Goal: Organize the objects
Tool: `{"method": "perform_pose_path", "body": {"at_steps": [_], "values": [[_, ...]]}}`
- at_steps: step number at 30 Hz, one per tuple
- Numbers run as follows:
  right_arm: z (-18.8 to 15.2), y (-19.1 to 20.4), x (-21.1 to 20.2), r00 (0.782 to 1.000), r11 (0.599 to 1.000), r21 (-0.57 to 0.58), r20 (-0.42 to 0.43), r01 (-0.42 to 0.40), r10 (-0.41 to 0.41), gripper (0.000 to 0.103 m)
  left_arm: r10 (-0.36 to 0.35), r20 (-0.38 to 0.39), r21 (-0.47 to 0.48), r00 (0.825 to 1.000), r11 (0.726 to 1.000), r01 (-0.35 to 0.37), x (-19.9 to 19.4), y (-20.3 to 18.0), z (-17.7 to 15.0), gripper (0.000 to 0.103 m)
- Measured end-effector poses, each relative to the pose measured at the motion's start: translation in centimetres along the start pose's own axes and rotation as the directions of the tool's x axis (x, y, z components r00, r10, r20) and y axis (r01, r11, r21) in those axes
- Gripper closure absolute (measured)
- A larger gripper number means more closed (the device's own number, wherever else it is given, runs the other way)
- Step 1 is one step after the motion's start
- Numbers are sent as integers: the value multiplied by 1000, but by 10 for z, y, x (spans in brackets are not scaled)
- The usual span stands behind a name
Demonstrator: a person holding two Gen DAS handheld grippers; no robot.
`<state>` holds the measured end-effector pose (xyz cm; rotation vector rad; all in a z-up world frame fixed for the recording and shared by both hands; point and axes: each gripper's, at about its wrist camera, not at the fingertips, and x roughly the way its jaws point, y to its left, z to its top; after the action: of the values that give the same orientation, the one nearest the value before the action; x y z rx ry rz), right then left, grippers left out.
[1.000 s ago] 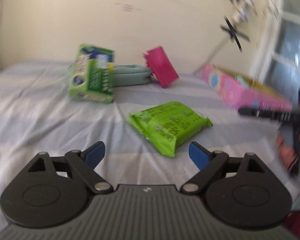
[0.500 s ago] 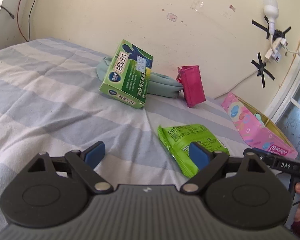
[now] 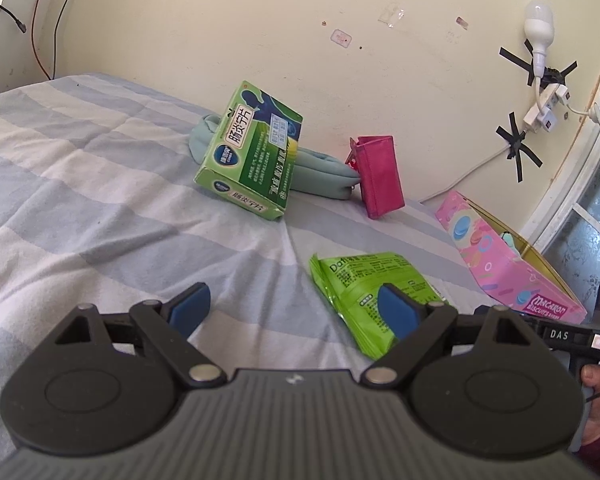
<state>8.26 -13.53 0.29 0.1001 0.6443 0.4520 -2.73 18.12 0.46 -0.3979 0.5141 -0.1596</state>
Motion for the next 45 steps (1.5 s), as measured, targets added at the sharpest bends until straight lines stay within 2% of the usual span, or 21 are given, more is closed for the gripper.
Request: {"method": "perform_pose_path", "body": {"at_steps": [25, 45], "values": [[0, -3, 0, 1000, 1000, 29, -5, 3, -2, 4, 1, -3, -4, 1000, 1000, -1, 0, 1, -1, 11], [-3, 4, -2, 1000, 999, -36, -8, 15, -15, 29, 2, -3, -7, 1000, 1000, -2, 0, 1, 0, 11]]}}
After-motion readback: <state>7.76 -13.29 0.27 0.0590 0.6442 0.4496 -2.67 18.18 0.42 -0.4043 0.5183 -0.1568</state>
